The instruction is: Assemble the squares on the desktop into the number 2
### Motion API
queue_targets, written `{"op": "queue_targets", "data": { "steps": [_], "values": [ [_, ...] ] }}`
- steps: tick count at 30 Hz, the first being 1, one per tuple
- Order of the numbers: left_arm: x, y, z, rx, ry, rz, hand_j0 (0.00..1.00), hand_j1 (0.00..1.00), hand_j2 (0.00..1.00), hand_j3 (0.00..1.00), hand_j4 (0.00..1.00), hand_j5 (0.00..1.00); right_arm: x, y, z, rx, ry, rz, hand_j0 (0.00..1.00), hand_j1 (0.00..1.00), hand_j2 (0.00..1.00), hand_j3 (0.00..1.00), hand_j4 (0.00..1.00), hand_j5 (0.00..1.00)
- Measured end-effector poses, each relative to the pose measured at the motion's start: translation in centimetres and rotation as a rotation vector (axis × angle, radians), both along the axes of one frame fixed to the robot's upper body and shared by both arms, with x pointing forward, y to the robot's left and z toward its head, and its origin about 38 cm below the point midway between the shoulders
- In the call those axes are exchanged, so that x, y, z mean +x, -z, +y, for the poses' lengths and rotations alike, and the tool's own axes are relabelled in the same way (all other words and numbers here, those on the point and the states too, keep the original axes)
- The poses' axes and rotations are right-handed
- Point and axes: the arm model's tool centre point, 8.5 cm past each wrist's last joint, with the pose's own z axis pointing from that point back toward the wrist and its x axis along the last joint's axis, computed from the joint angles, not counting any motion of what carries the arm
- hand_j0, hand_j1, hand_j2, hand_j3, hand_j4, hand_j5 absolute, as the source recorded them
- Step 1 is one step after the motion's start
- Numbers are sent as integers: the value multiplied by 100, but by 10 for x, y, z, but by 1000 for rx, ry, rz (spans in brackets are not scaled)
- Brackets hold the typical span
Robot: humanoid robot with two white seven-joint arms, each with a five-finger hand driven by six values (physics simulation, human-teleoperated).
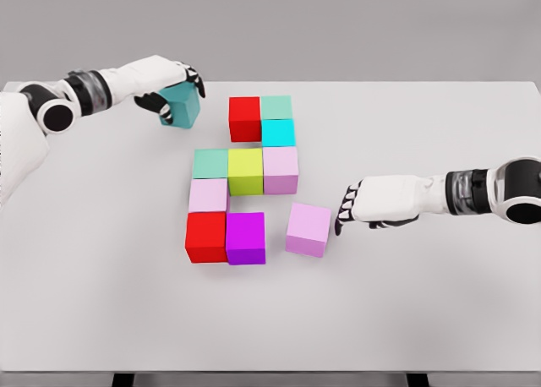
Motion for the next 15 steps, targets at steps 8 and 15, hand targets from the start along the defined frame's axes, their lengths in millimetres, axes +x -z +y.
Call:
{"op": "queue_targets", "data": {
  "steps": [8,15],
  "values": [
    [6,3,-9,-6,-9,20,59,59,59,59,59,59,0,0,9,14,-16,1,68,68,68,68,68,68],
    [6,8,-10,-6,-18,34,67,67,67,67,67,67,1,1,13,17,-20,-1,68,68,68,68,68,68]
  ]
}}
